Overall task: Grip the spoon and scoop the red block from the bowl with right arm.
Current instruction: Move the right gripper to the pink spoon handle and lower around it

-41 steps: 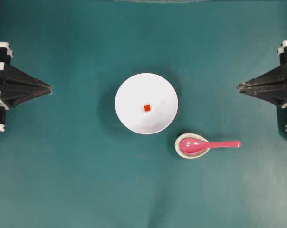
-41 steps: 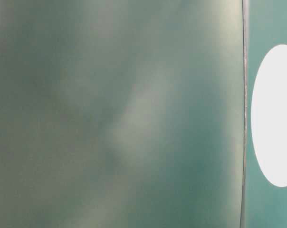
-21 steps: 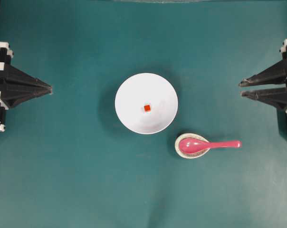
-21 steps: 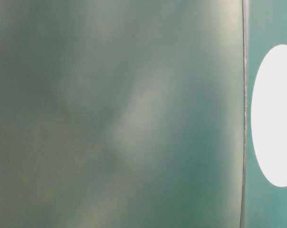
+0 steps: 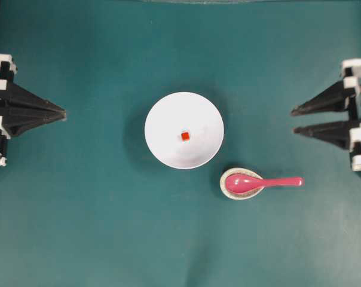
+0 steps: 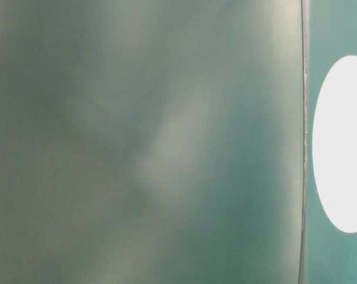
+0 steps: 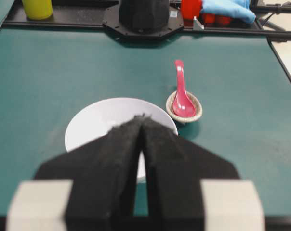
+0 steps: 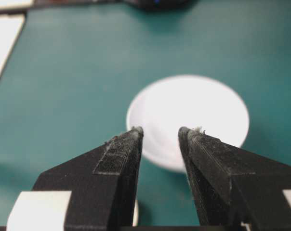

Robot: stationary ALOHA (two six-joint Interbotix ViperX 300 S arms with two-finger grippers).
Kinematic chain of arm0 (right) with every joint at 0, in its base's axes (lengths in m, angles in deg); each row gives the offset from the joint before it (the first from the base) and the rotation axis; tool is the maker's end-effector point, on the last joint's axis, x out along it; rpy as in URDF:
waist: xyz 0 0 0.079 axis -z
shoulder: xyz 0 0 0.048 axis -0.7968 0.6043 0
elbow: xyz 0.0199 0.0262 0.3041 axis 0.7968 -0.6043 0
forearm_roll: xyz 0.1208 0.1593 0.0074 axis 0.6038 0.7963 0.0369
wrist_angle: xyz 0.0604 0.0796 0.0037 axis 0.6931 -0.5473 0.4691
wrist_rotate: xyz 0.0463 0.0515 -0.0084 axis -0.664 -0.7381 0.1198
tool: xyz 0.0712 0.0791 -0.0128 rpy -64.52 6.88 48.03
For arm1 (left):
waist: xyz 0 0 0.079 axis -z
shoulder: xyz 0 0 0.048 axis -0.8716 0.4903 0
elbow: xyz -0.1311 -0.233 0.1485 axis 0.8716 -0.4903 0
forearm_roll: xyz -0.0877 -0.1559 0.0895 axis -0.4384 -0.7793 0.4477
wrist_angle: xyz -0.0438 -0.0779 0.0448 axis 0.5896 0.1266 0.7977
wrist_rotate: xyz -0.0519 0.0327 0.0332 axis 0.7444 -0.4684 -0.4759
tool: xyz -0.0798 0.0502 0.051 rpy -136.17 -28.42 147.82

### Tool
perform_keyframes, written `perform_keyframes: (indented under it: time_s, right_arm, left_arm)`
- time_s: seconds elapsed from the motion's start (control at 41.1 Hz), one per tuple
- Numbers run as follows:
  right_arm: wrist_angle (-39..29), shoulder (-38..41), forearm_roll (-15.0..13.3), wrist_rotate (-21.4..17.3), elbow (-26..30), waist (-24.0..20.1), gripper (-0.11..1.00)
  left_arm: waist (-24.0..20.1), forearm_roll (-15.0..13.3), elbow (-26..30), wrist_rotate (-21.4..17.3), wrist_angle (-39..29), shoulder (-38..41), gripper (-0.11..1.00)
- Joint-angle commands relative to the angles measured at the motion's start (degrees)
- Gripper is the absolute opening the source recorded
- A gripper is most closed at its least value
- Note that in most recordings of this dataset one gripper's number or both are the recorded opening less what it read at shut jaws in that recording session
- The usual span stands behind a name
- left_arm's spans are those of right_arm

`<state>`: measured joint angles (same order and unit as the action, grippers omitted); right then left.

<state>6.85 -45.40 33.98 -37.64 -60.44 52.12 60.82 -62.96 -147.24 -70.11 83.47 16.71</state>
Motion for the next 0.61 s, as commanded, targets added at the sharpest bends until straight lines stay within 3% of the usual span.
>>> perform_keyframes:
  time_s: [0.0,0.34,0.584]
  right_arm:
    - [3.78,2.29,0.44,-0.09,-1.41,-1.76,0.44]
    - [30.5,13.8,8.88,-0.09,-11.25,-12.74,0.44]
    - [43.33,26.28,11.69,-0.09,-13.1,-18.02,0.43]
  left_arm:
    - [0.09,0.09,1.49,-0.44,-0.09,-0.53,0.0]
    - [0.09,0.26,1.76,-1.05,-1.93,-1.85,0.0]
    - [0.09,0.18,1.67,-1.14,-3.69,-1.67,0.0]
